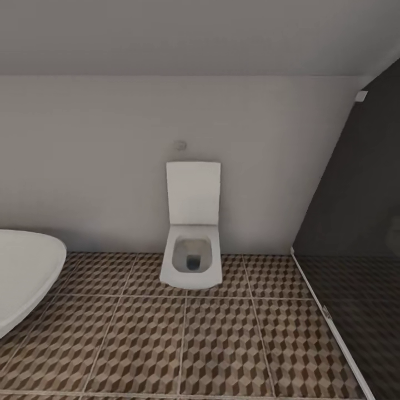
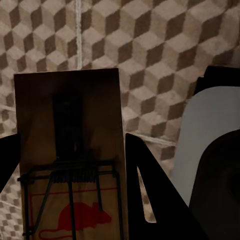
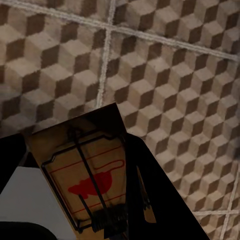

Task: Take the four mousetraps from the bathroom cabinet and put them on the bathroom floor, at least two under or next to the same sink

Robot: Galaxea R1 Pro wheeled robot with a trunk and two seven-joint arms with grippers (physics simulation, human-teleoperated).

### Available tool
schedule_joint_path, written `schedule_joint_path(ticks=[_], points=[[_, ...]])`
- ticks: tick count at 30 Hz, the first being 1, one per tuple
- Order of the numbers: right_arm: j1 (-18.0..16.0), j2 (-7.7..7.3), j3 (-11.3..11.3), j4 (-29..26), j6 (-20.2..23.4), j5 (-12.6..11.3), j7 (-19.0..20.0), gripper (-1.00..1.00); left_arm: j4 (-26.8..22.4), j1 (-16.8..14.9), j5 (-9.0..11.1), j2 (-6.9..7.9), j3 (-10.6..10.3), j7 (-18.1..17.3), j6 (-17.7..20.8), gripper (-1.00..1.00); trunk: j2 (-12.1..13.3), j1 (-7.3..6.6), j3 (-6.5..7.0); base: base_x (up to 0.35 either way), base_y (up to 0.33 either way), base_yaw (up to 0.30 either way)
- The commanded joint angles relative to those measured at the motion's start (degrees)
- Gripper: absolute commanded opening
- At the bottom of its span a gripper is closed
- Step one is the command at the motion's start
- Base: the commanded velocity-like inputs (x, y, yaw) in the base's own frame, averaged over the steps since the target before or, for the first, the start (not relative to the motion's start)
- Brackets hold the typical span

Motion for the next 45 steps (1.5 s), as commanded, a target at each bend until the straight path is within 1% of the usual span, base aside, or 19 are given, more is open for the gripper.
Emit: schedule_joint_path(ticks=[1, 9, 19, 21, 22, 24, 26, 27, 29, 30, 32, 33, 34, 35, 37, 40, 43, 44, 45], points=[[-0.1, 0.01, 0.5, 0.2, -0.3, -0.5, 0.0, -1.0, -0.3, -0.1, 0.3, 0.07, -0.5, 0.4, -0.3, -1.0, 0.0, 0.03, -0.05, 0.304, 0.189, -0.01], [-0.1, 0.31, 0.5, 0.1, -0.3, 2.6, 0.1, -1.0, -0.3, -0.1, 0.3, 0.07, -0.5, 0.4, -0.3, -1.0, 0.0, 0.03, -0.05, 0.304, 0.19, -0.001], [-0.1, 0.47, 0.4, 0.1, -0.4, 3.0, 0.0, -1.0, -0.3, -0.1, 0.1, -0.05, -0.5, 0.4, -0.2, -1.0, 0.0, 0.03, -0.05, 0.311, 0.11, 0.0], [-0.1, 0.27, 0.3, 0.0, -0.5, 2.9, 0.0, -1.0, -0.5, -0.1, 0.2, -0.47, -0.5, 0.4, -0.3, -1.0, 0.0, 0.03, -0.05, 0.032, 0.0, 0.0], [-0.6, 0.14, 0.2, -0.1, 0.8, 2.7, -0.7, -1.0, -0.1, -0.3, 0.2, -2.32, -0.3, 0.5, -0.3, -1.0, 0.0, 0.03, -0.05, 0.001, 0.0, 0.0], [-3.9, 0.0, 0.2, -0.8, 5.9, 2.6, -1.8, -1.0, -0.1, -1.6, 0.1, -3.21, -0.3, 0.7, -0.3, -1.0, 0.0, 0.03, -0.05, 0.0, 0.0, 0.0], [-8.7, 0.03, 0.1, -1.2, 14.4, 2.6, -3.4, -1.0, 0.3, -4.5, 0.0, -3.7, -0.4, 0.9, -0.2, -1.0, 0.0, 0.03, -0.05, 0.0, 0.0, 0.0], [-12.1, 0.03, 0.1, -1.7, 20.4, 2.6, -4.4, -1.0, 1.8, -7.6, 0.0, -3.81, -0.4, 0.9, 0.2, -1.0, 0.0, 0.03, -0.05, 0.0, 0.0, 0.0], [-16.8, 0.06, 0.1, -2.8, 25.2, 2.6, -4.9, -1.0, 4.5, -12.4, 0.1, -3.95, -0.3, 0.8, 0.6, -1.0, 0.0, 0.03, -0.05, 0.0, 0.0, 0.0], [-17.9, 0.07, 0.1, -3.0, 25.9, 2.6, -5.0, -1.0, 5.0, -13.5, 0.1, -3.97, -0.3, 0.9, 0.8, -1.0, 0.0, 0.03, -0.05, 0.0, 0.0, 0.0], [-22.3, 0.09, 0.0, -3.5, 28.3, 2.5, -5.3, -1.0, 6.3, -18.0, 0.2, -4.08, -0.3, 0.9, 2.4, -1.0, 0.0, 0.03, -0.05, 0.0, 0.0, 0.0], [-24.6, 0.04, 0.0, -3.6, 29.6, 2.4, -5.6, -1.0, 6.5, -20.7, 0.2, -4.16, -0.3, 0.9, 4.5, -1.0, 0.0, 0.03, -0.05, 0.0, 0.0, 0.0], [-27.9, -0.02, -0.3, -3.7, 31.9, 2.4, -5.9, -1.0, 6.7, -24.8, 0.2, -4.38, -0.2, 0.8, 9.3, -1.0, 0.0, 0.03, -0.05, 0.0, 0.0, 0.0], [-29.8, -0.1, -0.8, -3.8, 33.5, 2.3, -6.1, -1.0, 6.8, -27.4, 0.2, -4.57, -0.2, 0.7, 13.0, -1.0, 0.0, 0.03, -0.05, 0.0, 0.0, 0.0], [-33.4, -0.18, -2.8, -3.8, 36.3, 2.4, -6.8, -1.0, 7.0, -32.3, 0.3, -4.95, -0.2, 0.7, 19.4, -1.0, 0.0, 0.03, -0.05, 0.0, 0.0, 0.0], [-37.5, -0.13, -5.3, -3.9, 38.5, 2.4, -8.2, -1.0, 7.3, -37.9, 0.5, -5.5, -0.2, 0.7, 23.2, -1.0, 0.0, 0.03, -0.05, 0.0, 0.0, 0.0], [-40.8, -0.14, -6.5, -4.0, 40.8, 2.4, -9.4, -1.0, 7.4, -42.9, 1.1, -6.22, -0.1, 0.9, 25.2, -1.0, 0.0, 0.03, -0.05, 0.0, 0.0, 0.0], [-41.9, -0.24, -6.8, -4.1, 41.4, 2.5, -9.6, -1.0, 7.5, -44.9, 1.3, -6.58, 0.0, 0.9, 26.9, -1.0, 0.0, 0.03, -0.05, 0.0, 0.0, 0.0], [-43.2, -0.61, -7.1, -4.1, 42.0, 2.5, -9.8, -1.0, 7.5, -48.1, 1.4, -7.04, 0.0, 0.9, 30.6, -1.0, 0.0, 0.03, -0.05, 0.0, 0.0, 0.0]])
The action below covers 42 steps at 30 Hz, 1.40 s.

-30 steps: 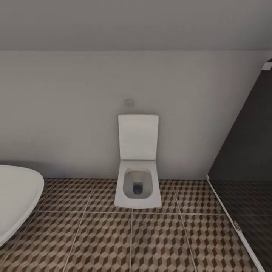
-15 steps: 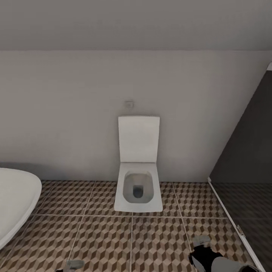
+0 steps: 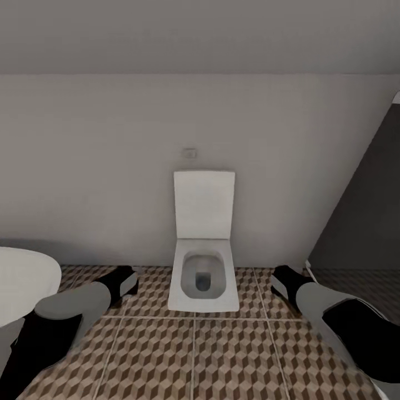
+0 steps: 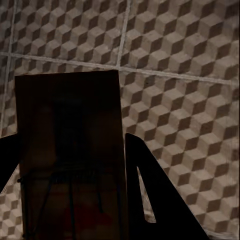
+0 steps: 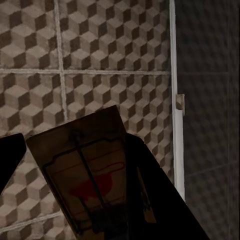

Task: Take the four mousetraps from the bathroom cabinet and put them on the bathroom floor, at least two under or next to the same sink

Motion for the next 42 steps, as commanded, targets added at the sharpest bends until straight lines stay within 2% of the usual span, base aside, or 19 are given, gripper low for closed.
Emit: schedule_joint_path(ticks=[1, 3, 5, 10, 13, 16, 20, 22, 28, 37, 42], points=[[-0.3, -0.01, 0.1, 0.0, 0.3, -0.8, -0.1, -1.0, -0.3, -0.9, 0.4, -0.42, -0.4, 0.3, 0.9, -1.0, 0.0, 0.0, -0.07, 0.0, 0.0, 0.0], [-0.5, 0.11, 0.1, 0.0, 0.4, -0.9, 0.0, -1.0, -0.6, -1.4, 0.3, -1.9, -0.5, 0.2, 1.4, -1.0, 0.0, 0.0, -0.07, 0.0, 0.0, 0.0], [-0.5, 0.14, 0.1, 0.0, 0.4, -0.8, 0.1, -1.0, -1.1, -1.2, 0.3, -2.42, -0.5, 0.1, 1.4, -1.0, 0.0, 0.0, -0.07, 0.0, 0.0, 0.0], [-0.5, 0.13, 0.1, 0.0, 0.2, -0.8, 1.0, -1.0, -4.4, -0.5, 0.2, -2.69, -0.5, -0.1, 1.3, -1.0, 0.0, 0.0, -0.07, 0.0, 0.0, 0.0], [-0.4, 0.03, 0.2, 0.0, 0.1, -0.7, 6.2, -1.0, -5.3, -0.4, 0.3, -2.86, -0.2, -0.1, 1.2, -1.0, 0.0, 0.0, -0.07, 0.0, 0.0, 0.0], [-0.4, 0.16, 0.3, 0.0, 0.1, -0.7, 8.3, -1.0, -5.4, -0.4, 0.7, -2.61, 2.4, -0.1, 1.2, -1.0, -1.2, 0.66, -0.61, 0.0, 0.0, 0.0], [-0.3, 0.37, 0.4, 0.0, 0.1, -0.6, 8.9, -1.0, -5.4, -0.4, 0.8, -2.36, 8.5, -0.2, 1.3, -1.0, -2.8, 1.54, -1.33, 0.0, 0.0, 0.0], [-0.1, 0.53, 0.5, 0.1, 0.1, -0.4, 8.9, -1.0, -5.4, -0.4, 0.7, -2.23, 10.5, -0.2, 1.3, -1.0, -3.6, 1.98, -1.69, 0.0, 0.0, 0.0], [0.3, 0.23, 0.5, 0.1, -0.2, -0.2, 8.9, -1.0, -5.2, -0.4, 0.6, -2.18, 11.1, 0.1, 1.3, -1.0, -6.0, 3.3, -2.76, 0.0, 0.0, 0.0], [0.3, 0.28, 0.5, 0.0, -0.3, -0.5, 8.9, -1.0, -4.9, -0.4, 0.5, -1.12, 10.9, 0.3, 1.3, -1.0, -9.7, 5.27, -4.38, 0.0, 0.0, 0.0], [0.3, 0.49, 0.4, 0.0, -0.7, -0.6, 8.9, -1.0, -4.9, -0.4, 0.4, -1.04, 10.9, 0.3, 1.4, -1.0, -11.7, 6.37, -5.28, 0.0, 0.0, 0.0]])
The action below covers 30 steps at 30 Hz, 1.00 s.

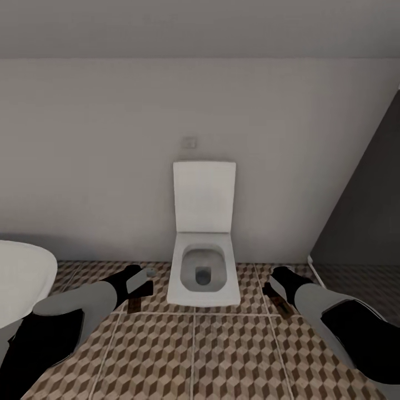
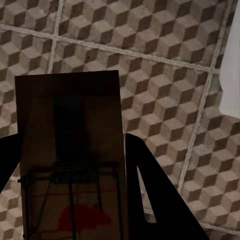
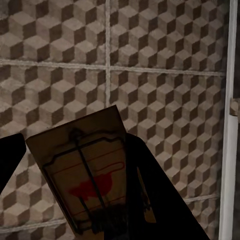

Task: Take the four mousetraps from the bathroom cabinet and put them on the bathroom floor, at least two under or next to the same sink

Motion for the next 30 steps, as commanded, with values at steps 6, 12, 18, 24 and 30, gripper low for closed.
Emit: schedule_joint_path(ticks=[6, 12, 18, 24, 30], points=[[0.4, -0.02, 0.4, 0.0, -2.8, -0.7, -0.1, -1.0, -0.1, -0.1, 0.0, 0.32, -0.3, 0.2, 0.1, -1.0, -2.4, 1.32, -1.13, 0.0, 0.0, 0.0], [1.3, -0.15, 0.4, 0.0, -3.3, -0.6, 0.0, -1.0, -0.4, 0.0, 0.1, 0.38, -0.3, -0.1, 0.1, -1.0, -4.9, 2.64, -2.21, 0.0, 0.0, 0.0], [1.3, -0.05, 0.4, 0.0, -3.8, -0.6, 0.0, -1.0, -0.3, 0.0, 0.1, 0.38, -0.3, -0.1, 0.0, -1.0, -7.3, 3.95, -3.29, 0.0, 0.0, 0.0], [1.3, -0.04, 0.4, 0.0, -3.9, -0.6, 0.0, -1.0, -0.2, 0.0, 0.1, 0.38, -0.3, -0.1, 0.0, -1.0, -9.7, 5.27, -4.36, 0.0, 0.0, 0.0], [1.3, -0.04, 0.4, 0.0, -3.9, -0.6, 0.0, -1.0, -0.1, 0.0, 0.2, 0.45, -0.3, -0.1, 0.0, -1.0, -12.1, 6.59, -5.44, 0.0, 0.0, 0.0]])
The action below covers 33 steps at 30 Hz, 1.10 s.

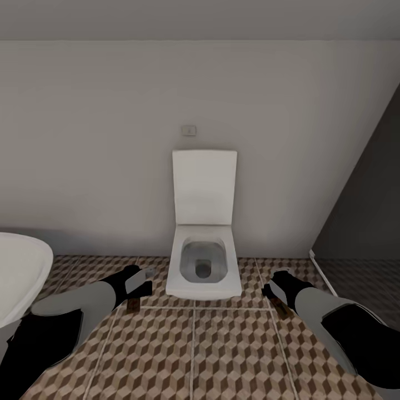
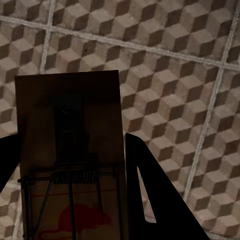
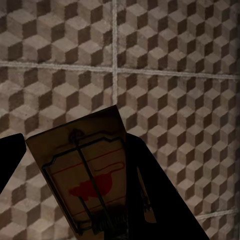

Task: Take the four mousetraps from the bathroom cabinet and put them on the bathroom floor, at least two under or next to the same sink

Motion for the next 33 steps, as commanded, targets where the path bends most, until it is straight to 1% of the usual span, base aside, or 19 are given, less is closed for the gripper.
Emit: schedule_joint_path(ticks=[1, 5, 10, 12, 16, 18, 33], points=[[0.0, 0.0, 0.5, 0.0, 0.2, -0.6, -0.2, -1.0, -0.1, -0.1, 0.2, 0.02, -0.3, 0.3, 0.2, -1.0, -0.4, 0.22, -0.23, 0.0, 0.0, 0.0], [0.0, 0.0, 0.5, 0.0, 0.1, -0.6, -0.2, -1.0, -0.1, -0.1, 0.2, 0.02, -0.3, 0.3, 0.2, -1.0, -2.0, 1.1, -0.95, 0.0, 0.0, 0.0], [0.6, -0.02, 0.5, 0.0, -4.1, -0.7, 0.1, -1.0, -0.1, -0.1, 0.2, 0.02, -0.3, 0.4, 0.1, -1.0, -4.1, 2.19, -1.85, 0.0, 0.0, 0.0], [0.8, -0.14, 0.4, 0.0, -4.6, -0.8, 1.6, -1.0, -0.1, -0.1, 0.2, 0.03, -0.3, 0.4, 0.1, -1.0, -4.9, 2.63, -2.21, 0.0, 0.0, 0.0], [0.9, -0.39, -0.1, 0.0, -4.8, -1.1, 6.8, -1.0, -0.1, -0.1, 0.2, 0.03, -0.3, 0.4, 0.1, -1.0, -6.5, 3.51, -2.93, 0.0, 0.0, 0.0], [0.9, -0.42, -0.3, 0.1, -4.8, -1.3, 7.8, -1.0, -0.1, -0.1, 0.2, 0.03, -0.3, 0.4, 0.1, -1.0, -7.3, 3.95, -3.29, 0.0, 0.0, 0.0], [0.9, -0.3, -0.5, 0.1, -5.0, -1.4, 8.3, -1.0, -0.1, -0.1, 0.2, 0.03, -0.3, 0.4, 0.1, -1.0, -13.3, 7.25, -5.98, 0.0, 0.0, 0.0]])
